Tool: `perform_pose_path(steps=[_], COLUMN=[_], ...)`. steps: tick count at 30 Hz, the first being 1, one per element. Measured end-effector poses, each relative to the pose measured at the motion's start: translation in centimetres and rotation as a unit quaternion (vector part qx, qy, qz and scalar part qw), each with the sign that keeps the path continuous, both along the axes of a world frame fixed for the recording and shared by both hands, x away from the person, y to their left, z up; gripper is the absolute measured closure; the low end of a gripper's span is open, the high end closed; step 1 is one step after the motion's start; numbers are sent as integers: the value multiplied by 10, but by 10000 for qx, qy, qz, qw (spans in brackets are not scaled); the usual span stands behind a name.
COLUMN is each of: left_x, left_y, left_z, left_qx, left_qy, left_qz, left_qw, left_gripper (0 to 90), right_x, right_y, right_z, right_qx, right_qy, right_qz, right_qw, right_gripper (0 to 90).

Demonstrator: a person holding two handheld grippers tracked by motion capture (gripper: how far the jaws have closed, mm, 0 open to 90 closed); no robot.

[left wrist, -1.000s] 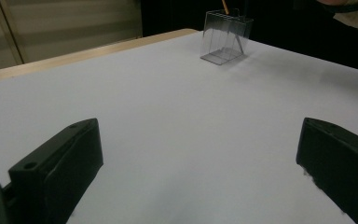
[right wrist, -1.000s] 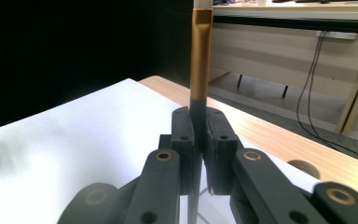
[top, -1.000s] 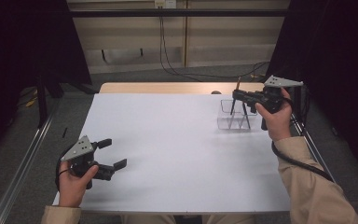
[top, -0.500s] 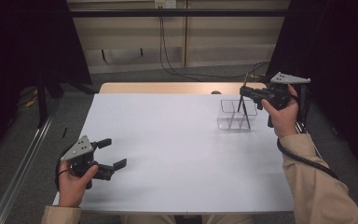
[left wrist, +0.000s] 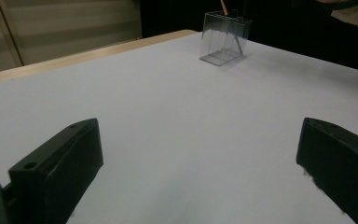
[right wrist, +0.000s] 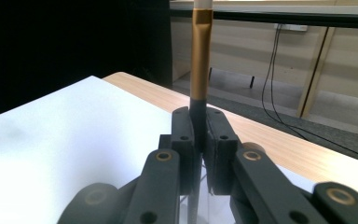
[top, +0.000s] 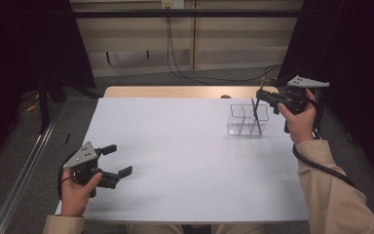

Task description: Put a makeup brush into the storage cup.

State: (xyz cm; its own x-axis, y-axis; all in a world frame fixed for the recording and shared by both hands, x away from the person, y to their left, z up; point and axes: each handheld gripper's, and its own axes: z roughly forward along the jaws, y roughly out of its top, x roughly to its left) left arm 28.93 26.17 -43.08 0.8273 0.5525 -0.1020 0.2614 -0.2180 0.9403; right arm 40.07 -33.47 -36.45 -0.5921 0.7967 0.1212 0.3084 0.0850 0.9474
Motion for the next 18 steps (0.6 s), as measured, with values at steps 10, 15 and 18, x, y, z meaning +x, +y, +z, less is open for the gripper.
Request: perform_pose_path(steps=[10,15,18], left_x=[0,0,0], left_y=[1,0,0], left_z=[0,0,0], left_qx=[1,4,-12], left_qy=[6,4,17], left_qz=[14,8,-2], left_qw=[10000,10000,10000], left_gripper=[3,3,3], right_x=[0,0,0], right_y=[-8,-13,-14], right_z=[-4,-5,-6], right_qx=[-59,-93,-116], right_qy=[29,41,60], right_qz=[-154,-215,-224], right_qw=[9999,9997,9997], right_gripper=[834,833,834])
